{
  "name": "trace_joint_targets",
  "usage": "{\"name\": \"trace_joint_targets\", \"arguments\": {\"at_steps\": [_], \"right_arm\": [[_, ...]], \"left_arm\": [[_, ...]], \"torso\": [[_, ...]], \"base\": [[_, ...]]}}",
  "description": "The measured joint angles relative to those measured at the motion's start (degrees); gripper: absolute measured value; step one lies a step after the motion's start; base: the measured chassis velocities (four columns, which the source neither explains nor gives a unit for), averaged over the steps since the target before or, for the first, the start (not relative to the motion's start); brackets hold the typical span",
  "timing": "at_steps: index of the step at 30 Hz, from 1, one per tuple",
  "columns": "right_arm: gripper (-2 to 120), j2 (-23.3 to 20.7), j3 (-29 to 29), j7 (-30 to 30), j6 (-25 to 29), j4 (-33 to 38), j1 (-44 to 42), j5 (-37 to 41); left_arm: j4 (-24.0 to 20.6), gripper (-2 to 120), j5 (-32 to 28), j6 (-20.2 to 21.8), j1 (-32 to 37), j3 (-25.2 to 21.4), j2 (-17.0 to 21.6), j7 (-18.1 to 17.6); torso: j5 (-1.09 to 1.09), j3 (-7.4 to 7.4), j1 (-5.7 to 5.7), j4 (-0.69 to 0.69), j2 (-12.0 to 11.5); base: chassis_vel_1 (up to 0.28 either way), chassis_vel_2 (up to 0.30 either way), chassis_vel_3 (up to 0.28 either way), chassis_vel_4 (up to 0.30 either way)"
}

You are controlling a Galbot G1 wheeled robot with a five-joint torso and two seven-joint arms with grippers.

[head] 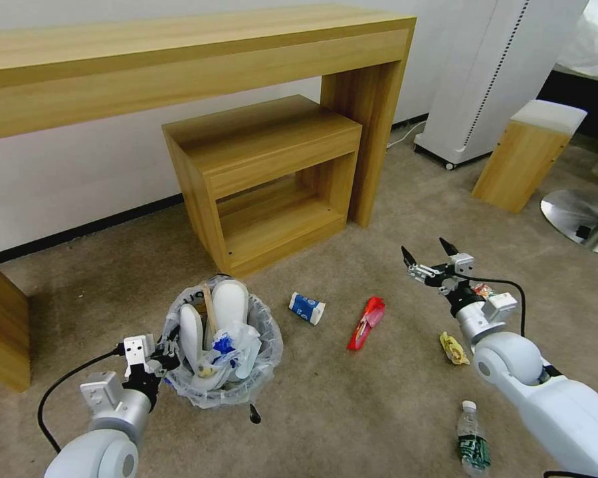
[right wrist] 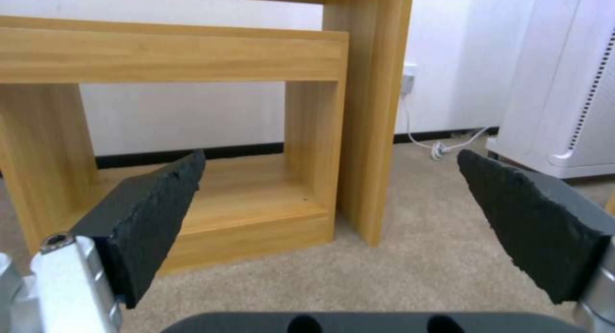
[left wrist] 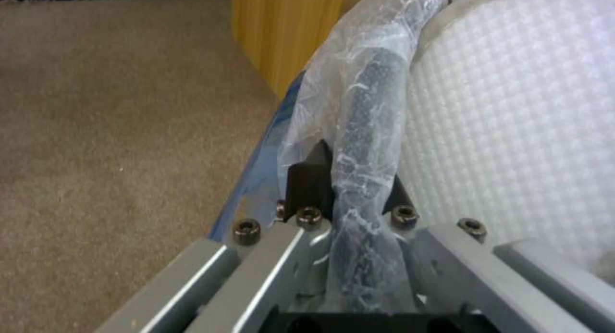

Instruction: Pick up the trash bin and place the garbage on the floor into it.

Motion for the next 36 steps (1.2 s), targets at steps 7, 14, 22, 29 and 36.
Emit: {"name": "trace_joint_targets", "arguments": {"at_steps": [7,14,22,29,36], "right_arm": [[100,-0.5,0.5,0.4,-1.0,0.2,-0.2,-0.7],[100,-2.6,1.6,0.7,-4.2,2.4,-1.3,0.4],[100,-10.8,5.0,-1.8,-7.8,6.0,-7.8,7.7],[100,-17.4,5.4,-2.1,-8.2,7.7,-13.8,12.4],[100,-19.0,7.8,8.8,-16.7,11.5,-19.8,16.9]], "left_arm": [[0.2,3,0.0,0.0,-0.2,-0.2,0.2,0.0],[0.6,3,0.1,-0.1,-0.2,-0.3,0.2,-0.1],[1.9,3,0.3,-0.7,-0.5,-0.1,0.5,-0.1],[2.2,3,0.4,-0.8,-0.7,0.1,0.6,-0.1],[3.0,3,0.5,-1.4,-0.8,0.1,0.5,0.0]], "torso": [[0.0,0.0,0.0,0.0,0.0],[0.0,0.0,0.0,0.0,0.0],[0.0,0.0,0.0,0.0,0.0],[0.0,0.0,0.0,0.0,0.0],[0.01,0.0,0.0,0.0,0.0]], "base": [[0.0,0.0,0.0,0.0],[0.0,0.0,0.0,0.0],[0.0,0.0,0.0,0.0],[0.0,0.0,0.0,0.0],[0.0,0.0,0.0,0.0]]}}
